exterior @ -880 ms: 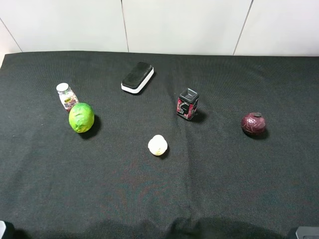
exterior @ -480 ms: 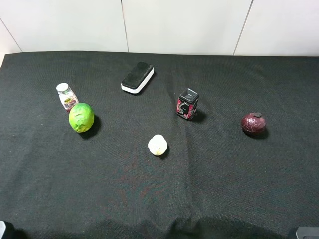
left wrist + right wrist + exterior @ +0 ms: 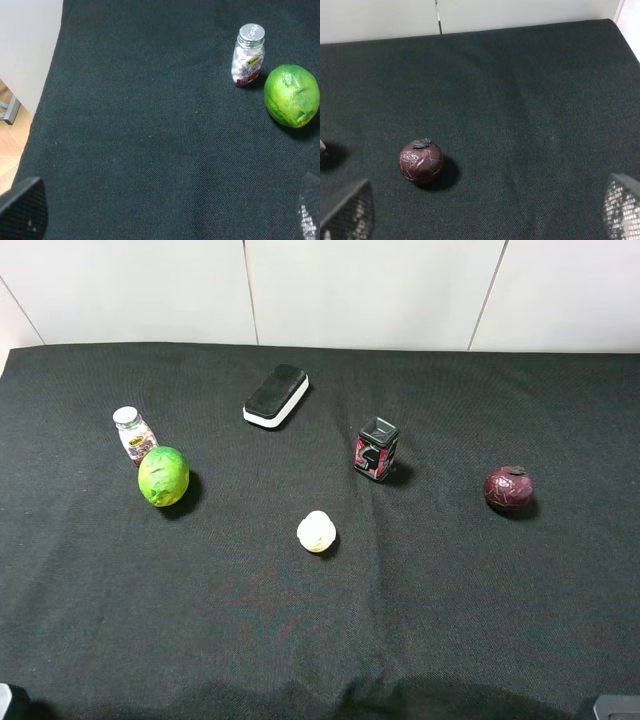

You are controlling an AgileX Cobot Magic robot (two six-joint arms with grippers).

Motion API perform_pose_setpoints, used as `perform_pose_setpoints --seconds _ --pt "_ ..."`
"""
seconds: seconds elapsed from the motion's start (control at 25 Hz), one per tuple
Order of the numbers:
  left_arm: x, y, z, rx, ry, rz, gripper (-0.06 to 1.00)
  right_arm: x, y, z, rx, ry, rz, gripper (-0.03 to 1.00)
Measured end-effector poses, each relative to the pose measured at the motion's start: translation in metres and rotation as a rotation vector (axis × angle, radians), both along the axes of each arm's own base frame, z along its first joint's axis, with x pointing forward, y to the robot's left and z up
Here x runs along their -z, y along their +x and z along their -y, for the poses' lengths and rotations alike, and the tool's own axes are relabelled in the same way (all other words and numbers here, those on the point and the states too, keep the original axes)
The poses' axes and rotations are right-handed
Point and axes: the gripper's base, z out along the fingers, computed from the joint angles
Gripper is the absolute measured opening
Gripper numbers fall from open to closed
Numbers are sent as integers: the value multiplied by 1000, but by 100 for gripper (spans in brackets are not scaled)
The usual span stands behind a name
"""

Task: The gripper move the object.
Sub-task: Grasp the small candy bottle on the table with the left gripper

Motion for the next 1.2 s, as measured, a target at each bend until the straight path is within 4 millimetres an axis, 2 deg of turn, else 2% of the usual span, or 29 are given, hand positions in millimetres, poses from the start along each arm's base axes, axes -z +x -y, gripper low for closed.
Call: perform_pose_setpoints --seconds 0.32,0.56,0.84,1.2 --pt "-3 0 -1 -3 10 24 100 0 0 0 0 0 0 69" --pt "-16 5 -1 -2 14 27 100 0 0 0 0 0 0 69" --pt "-40 42 1 4 17 -92 100 0 0 0 0 0 0 69" --pt "-65 104 8 29 -33 -261 100 0 0 0 0 0 0 69"
